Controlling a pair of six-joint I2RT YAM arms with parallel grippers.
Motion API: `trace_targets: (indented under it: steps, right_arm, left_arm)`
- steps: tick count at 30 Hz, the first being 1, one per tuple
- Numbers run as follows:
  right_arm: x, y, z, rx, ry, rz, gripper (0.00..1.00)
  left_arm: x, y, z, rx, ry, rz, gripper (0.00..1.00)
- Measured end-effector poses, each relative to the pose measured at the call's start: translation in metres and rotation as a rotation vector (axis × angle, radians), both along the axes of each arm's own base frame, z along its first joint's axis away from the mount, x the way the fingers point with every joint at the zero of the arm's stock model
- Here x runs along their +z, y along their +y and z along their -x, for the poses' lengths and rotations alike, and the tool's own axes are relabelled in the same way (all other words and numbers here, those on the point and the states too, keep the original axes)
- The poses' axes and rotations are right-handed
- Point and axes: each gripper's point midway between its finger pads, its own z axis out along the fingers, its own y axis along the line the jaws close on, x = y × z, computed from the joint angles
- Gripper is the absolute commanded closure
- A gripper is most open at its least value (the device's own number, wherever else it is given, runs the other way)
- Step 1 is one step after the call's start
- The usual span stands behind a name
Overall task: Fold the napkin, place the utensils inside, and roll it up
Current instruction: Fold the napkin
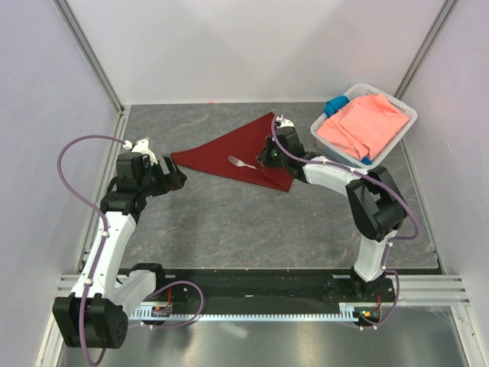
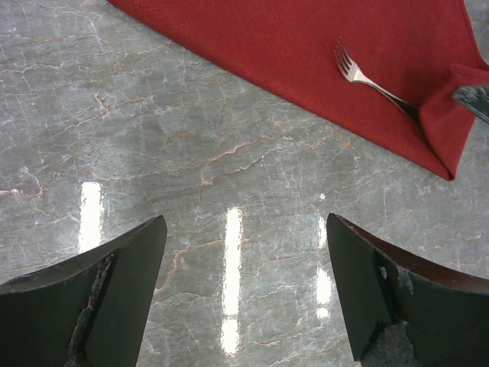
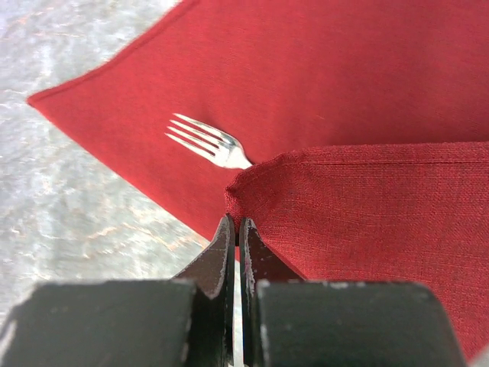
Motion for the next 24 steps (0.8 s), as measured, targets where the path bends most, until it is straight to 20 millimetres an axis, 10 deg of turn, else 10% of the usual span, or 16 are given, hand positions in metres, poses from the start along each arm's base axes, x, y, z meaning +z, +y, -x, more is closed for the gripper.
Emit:
trace_targets:
  steps: [24]
  right_arm:
    - [-0.01,0.075,-0.02,0.078,0.007,-0.091,1.0]
  left_arm:
    - [0.0,-0.001,0.0,-0.005,0.0,0.001,0.07]
